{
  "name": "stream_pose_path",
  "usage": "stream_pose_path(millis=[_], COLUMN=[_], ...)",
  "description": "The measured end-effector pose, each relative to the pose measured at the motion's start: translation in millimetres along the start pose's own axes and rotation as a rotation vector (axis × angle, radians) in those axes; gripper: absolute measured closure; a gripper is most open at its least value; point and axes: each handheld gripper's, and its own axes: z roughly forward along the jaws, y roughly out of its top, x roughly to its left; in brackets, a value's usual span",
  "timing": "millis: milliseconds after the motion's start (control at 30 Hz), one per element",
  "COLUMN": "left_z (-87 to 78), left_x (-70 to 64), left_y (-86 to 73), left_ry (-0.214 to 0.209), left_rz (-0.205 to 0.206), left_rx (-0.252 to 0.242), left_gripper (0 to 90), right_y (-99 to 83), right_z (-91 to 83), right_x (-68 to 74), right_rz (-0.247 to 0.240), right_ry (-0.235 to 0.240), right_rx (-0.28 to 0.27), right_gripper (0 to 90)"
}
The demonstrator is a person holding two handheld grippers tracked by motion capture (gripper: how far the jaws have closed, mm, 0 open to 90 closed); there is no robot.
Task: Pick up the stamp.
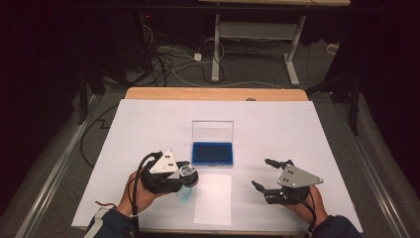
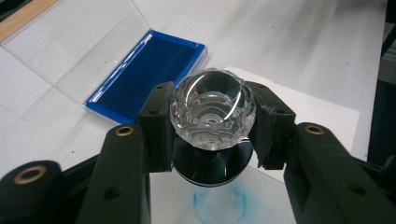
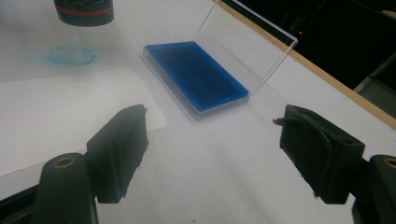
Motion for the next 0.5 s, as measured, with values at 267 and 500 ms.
stream_pose_path(millis=[267, 500], left_z=[3.5, 5.7], left_x=[0.5, -1.0], left_y=[3.1, 9.0], left_ry=[-0.015, -0.017], left_rz=[0.006, 0.021], left_rx=[-0.008, -0.018], left_gripper=[54.2, 54.2], right_y=[-1.1, -2.3], right_z=[-3.5, -4.1], right_x=[-0.3, 0.8], right_rz=[0.006, 0.003], right_ry=[-0.002, 0.006], right_rx=[-0.004, 0.002], right_gripper=[23.9, 23.9])
